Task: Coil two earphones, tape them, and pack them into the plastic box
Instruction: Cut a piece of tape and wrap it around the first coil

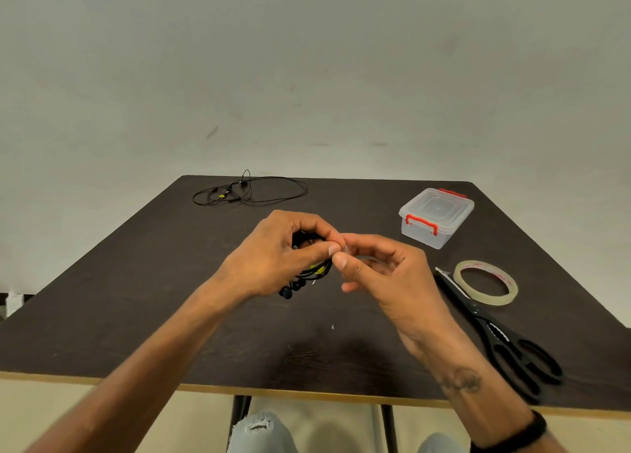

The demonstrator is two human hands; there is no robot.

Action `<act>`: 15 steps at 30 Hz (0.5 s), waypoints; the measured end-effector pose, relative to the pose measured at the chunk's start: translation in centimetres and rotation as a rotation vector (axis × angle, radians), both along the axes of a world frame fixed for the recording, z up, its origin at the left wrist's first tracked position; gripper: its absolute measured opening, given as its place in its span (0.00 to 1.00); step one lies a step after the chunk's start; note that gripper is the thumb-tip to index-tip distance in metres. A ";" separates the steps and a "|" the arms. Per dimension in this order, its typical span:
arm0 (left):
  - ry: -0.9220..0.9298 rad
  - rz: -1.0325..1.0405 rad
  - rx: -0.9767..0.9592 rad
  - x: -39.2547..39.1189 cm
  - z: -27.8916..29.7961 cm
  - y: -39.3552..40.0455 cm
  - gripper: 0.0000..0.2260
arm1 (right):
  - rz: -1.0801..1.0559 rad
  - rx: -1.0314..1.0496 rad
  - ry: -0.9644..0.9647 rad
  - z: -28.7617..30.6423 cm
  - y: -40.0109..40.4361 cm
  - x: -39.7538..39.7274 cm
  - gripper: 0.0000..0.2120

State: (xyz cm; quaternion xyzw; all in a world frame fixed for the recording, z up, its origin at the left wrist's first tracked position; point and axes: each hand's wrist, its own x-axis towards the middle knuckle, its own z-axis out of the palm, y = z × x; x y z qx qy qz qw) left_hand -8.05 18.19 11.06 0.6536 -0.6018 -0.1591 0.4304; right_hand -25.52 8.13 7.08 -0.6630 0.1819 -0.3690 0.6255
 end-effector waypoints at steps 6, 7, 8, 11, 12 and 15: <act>-0.010 0.024 0.062 -0.1 0.5 0.1 0.02 | -0.077 0.019 -0.021 -0.2 -0.1 -0.2 0.04; -0.008 0.029 0.072 -0.1 0.6 0.1 0.02 | -0.098 0.001 -0.018 -0.3 -0.1 -0.2 0.05; -0.003 0.034 0.079 -0.2 0.7 0.1 0.03 | -0.116 -0.020 -0.018 -0.4 -0.2 -0.2 0.06; 0.012 0.040 0.089 -0.5 1.0 0.1 0.03 | -0.145 -0.074 -0.058 -0.3 -0.2 -0.4 0.07; 0.031 0.037 0.088 -0.6 1.1 0.0 0.03 | -0.157 -0.097 -0.066 -0.2 -0.1 -0.4 0.07; 0.155 0.029 0.081 -1.0 1.2 0.1 0.04 | -0.222 -0.160 -0.072 0.3 0.2 -0.6 0.06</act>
